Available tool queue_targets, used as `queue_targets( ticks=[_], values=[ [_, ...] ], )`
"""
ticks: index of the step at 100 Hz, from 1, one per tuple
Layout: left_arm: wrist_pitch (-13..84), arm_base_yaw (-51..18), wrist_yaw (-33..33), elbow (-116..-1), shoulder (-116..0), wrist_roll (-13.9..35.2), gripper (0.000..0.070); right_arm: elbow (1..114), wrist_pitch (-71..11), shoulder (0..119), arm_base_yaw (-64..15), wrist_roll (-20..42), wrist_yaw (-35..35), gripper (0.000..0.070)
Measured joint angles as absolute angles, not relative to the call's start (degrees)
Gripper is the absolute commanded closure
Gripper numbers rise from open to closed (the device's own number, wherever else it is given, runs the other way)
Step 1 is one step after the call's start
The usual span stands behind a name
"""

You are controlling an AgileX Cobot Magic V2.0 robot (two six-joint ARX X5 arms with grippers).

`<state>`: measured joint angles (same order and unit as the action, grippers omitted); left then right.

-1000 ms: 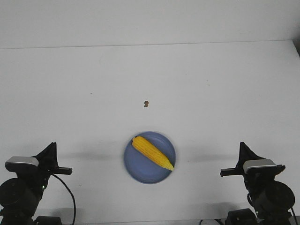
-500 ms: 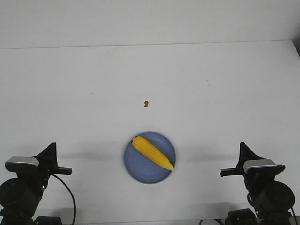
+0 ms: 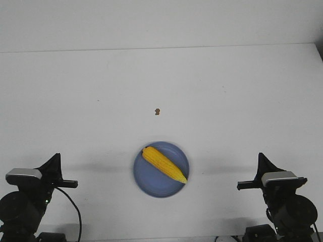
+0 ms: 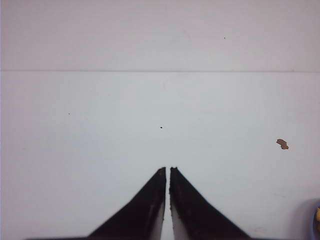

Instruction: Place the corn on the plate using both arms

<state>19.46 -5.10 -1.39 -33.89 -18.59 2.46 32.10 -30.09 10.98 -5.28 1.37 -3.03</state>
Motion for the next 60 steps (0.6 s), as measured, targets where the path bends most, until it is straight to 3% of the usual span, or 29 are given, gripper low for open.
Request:
queue_targets(
  ticks=[16, 40, 60],
  values=[
    [14.0, -5.0, -1.4, -31.8, -17.2, 2.2, 0.0688, 32.1, -30.1, 11.0, -5.3, 1.4, -3.0, 0.0698],
    [3.2, -4.2, -1.4, -19.6, -10.6, 2.2, 0.0688, 32.1, -30.1, 11.0, -5.3, 1.4, -3.0, 0.0698],
    [0.8, -3.4, -1.3, -11.6, -3.1, 2.2, 0.0688, 32.1, -30.1, 11.0, -5.3, 1.4, -3.0, 0.0698]
  ],
)
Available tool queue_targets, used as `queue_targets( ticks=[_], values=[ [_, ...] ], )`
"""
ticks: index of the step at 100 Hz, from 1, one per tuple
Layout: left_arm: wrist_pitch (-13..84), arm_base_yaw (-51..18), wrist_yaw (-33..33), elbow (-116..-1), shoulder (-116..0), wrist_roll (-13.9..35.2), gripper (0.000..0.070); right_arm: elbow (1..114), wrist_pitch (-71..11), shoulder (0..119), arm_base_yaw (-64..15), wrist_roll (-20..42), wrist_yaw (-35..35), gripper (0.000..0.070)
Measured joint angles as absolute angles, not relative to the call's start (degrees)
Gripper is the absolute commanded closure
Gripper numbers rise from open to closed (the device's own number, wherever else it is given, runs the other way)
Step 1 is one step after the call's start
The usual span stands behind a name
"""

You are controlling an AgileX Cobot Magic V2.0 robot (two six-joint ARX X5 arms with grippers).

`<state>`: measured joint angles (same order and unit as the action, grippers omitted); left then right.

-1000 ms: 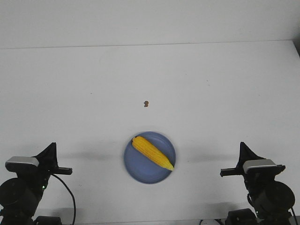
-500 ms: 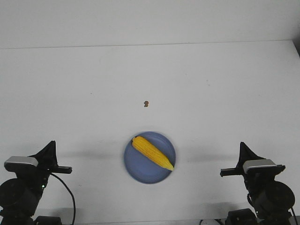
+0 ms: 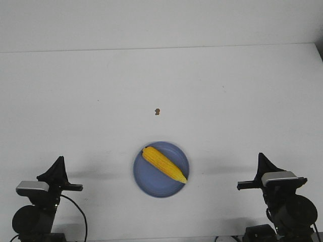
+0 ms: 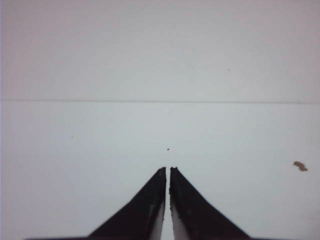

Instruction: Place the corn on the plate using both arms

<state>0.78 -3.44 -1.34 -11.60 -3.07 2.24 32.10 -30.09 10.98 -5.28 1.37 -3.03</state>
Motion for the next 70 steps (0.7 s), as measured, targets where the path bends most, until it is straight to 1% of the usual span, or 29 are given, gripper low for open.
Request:
queue_targets(
  ticks=[11, 40, 58, 70],
  values=[
    [0.7, -3.0, -1.4, -8.9, -0.3, 2.2, 0.0688, 32.1, -30.1, 11.0, -5.3, 1.4, -3.0, 0.0698],
    [-0.1, -2.5, -1.4, -6.4, -0.3, 2.3, 0.0688, 32.1, -30.1, 11.0, -5.3, 1.4, -3.0, 0.0698],
    [-7.2, -2.5, -1.3, -2.6, -0.3, 2.3, 0.0688, 32.1, -30.1, 11.0, -5.3, 1.4, -3.0, 0.0698],
    [-8.5, -2.5, -1.3, -1.9, -0.4, 2.3, 0.0688, 32.1, -30.1, 11.0, -5.3, 1.4, -3.0, 0.0698]
  ],
)
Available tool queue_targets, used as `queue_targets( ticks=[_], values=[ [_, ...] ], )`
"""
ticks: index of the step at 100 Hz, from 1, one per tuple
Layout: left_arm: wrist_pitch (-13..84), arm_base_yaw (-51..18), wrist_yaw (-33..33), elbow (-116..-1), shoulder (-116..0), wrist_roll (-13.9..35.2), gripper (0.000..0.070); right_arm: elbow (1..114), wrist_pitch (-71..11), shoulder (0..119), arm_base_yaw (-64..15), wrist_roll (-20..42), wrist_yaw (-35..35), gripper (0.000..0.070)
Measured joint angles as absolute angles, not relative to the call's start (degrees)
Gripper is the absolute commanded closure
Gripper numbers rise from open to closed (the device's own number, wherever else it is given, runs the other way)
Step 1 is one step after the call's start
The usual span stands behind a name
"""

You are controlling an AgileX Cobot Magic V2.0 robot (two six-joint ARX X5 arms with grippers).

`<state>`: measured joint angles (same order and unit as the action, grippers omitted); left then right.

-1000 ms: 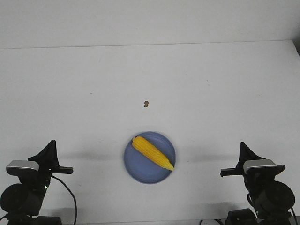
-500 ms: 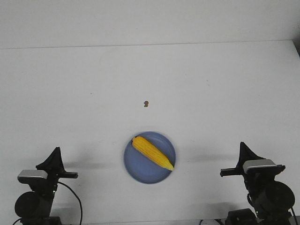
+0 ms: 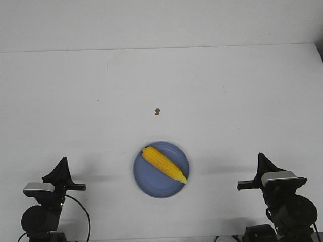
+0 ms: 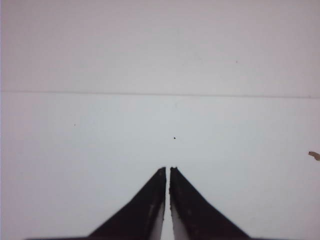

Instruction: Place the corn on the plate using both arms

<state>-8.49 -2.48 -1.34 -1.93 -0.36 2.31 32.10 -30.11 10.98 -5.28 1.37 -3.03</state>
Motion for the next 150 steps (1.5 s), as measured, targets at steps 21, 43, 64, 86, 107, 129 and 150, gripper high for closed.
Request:
queue_targets(
  ticks=[21, 43, 64, 86, 107, 129, 150],
  values=[
    [-8.5, -2.5, -1.3, -1.9, -0.3, 2.3, 0.0688, 32.1, -30.1, 11.0, -5.3, 1.4, -3.0, 0.0698],
    [-8.5, -2.5, -1.3, -1.9, -0.3, 2.3, 0.0688, 32.1, -30.1, 11.0, -5.3, 1.4, -3.0, 0.0698],
    [-8.5, -2.5, -1.3, -1.9, -0.3, 2.3, 0.0688, 32.1, -30.1, 11.0, -5.3, 1.4, -3.0, 0.0698],
    [-8.5, -2.5, -1.3, -1.9, -0.3, 2.3, 0.0688, 32.1, -30.1, 11.0, -5.3, 1.4, -3.0, 0.0698],
    [-8.5, -2.5, -1.3, -1.9, -0.3, 2.3, 0.0688, 32.1, -30.1, 11.0, -5.3, 1.4, -3.0, 0.0698],
    [-8.5, -2.5, -1.3, -1.9, -0.3, 2.3, 0.0688, 31.1, -27.6, 9.8, -5.2, 0.6, -4.8, 0.0698],
    [-8.5, -2.5, -1.3, -1.9, -0.3, 2.3, 0.0688, 22.0, -16.7, 3.7, -5.1, 0.4, -4.8, 0.0698]
  ],
)
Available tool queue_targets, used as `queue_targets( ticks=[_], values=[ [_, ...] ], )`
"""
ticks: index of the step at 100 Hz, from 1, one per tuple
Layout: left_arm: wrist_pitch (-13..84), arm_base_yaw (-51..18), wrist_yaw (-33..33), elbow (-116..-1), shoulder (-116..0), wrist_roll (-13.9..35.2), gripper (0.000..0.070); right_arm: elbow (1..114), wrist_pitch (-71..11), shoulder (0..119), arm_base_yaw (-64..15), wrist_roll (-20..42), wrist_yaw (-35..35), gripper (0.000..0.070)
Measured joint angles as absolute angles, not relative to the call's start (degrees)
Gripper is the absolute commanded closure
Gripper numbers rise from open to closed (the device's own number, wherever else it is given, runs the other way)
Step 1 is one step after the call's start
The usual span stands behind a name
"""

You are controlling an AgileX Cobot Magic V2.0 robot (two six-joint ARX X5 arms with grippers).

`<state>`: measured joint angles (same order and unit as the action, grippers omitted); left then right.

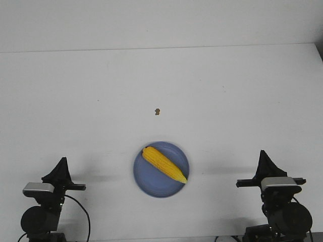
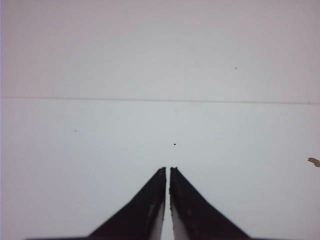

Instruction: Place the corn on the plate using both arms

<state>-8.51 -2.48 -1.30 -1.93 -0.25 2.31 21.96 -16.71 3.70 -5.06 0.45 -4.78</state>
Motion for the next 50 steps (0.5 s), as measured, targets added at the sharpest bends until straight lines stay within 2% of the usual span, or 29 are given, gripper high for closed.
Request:
queue_targets(
  ticks=[19, 50],
  values=[
    [-8.5, -2.5, -1.3, -1.9, -0.3, 2.3, 0.0688, 13.8, -7.0, 0.0, -4.1, 0.8, -4.6, 0.0698],
    [-8.5, -2.5, -1.3, -1.9, -0.3, 2.3, 0.0688, 6.0, 2.8, 0.1, -0.8, 1.8, -4.5, 0.0698]
  ],
)
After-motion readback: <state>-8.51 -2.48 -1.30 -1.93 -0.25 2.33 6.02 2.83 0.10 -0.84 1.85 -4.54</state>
